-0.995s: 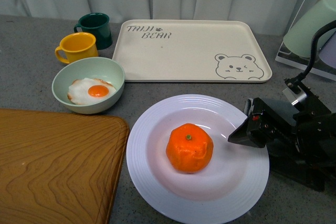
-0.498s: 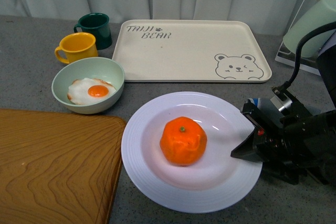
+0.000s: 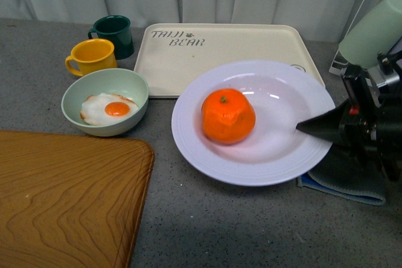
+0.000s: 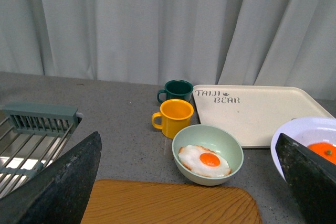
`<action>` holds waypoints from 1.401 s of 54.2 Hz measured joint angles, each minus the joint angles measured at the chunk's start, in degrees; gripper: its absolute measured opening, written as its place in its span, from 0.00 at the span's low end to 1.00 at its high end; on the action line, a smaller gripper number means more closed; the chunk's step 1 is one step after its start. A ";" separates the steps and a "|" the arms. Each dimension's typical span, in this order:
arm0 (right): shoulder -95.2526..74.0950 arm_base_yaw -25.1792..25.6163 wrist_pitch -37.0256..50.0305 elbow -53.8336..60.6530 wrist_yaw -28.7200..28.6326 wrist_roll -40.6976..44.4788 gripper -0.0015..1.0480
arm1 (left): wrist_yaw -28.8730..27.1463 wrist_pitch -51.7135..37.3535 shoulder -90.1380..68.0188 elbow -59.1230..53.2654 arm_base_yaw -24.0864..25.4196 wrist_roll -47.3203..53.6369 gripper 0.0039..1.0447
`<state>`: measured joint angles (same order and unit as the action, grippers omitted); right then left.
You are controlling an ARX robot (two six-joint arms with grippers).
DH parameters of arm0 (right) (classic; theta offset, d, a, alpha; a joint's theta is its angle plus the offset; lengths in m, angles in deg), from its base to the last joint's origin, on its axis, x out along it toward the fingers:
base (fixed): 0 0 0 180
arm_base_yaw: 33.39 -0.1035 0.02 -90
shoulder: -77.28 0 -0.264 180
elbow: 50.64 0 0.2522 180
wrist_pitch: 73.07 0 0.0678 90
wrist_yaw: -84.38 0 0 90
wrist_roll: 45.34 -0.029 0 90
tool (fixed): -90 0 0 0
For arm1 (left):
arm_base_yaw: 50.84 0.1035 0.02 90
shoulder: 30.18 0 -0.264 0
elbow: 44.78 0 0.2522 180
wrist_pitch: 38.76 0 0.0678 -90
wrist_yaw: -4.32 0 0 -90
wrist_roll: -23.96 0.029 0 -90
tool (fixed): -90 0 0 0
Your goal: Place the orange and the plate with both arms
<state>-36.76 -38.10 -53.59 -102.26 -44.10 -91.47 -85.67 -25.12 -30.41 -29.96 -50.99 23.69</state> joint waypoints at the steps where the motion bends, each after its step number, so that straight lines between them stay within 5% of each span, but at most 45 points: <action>1: 0.00 0.22 0.24 -0.39 -0.37 -0.26 0.04 | 0.00 0.00 0.00 0.00 0.00 0.00 0.94; 20: -9.51 0.87 -4.00 -17.11 -1.55 -0.46 0.04 | 0.00 0.00 0.00 0.00 0.00 -0.02 0.94; 49: -30.77 -0.63 -24.52 -55.98 1.49 -0.11 0.04 | 0.00 0.00 0.00 0.02 0.00 0.00 0.94; 56: -30.99 -0.81 -26.67 -57.46 3.58 1.90 0.21 | 0.00 0.00 0.00 0.00 0.00 0.00 0.94; 69: -23.50 -0.85 -25.49 -47.15 20.92 23.96 0.62 | 0.00 0.00 0.00 0.00 0.00 -0.02 0.94; 73: -19.32 -0.94 -20.44 -41.38 24.37 30.62 0.72 | 0.00 0.00 0.00 0.00 0.00 -0.02 0.94; 76: -16.81 -1.29 -9.05 -35.82 31.32 34.91 0.67 | 0.00 0.00 0.00 0.00 0.00 0.00 0.94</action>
<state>-53.57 -39.39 -62.64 -138.09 -12.78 -56.56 -85.67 -25.12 -30.41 -29.96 -50.99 23.69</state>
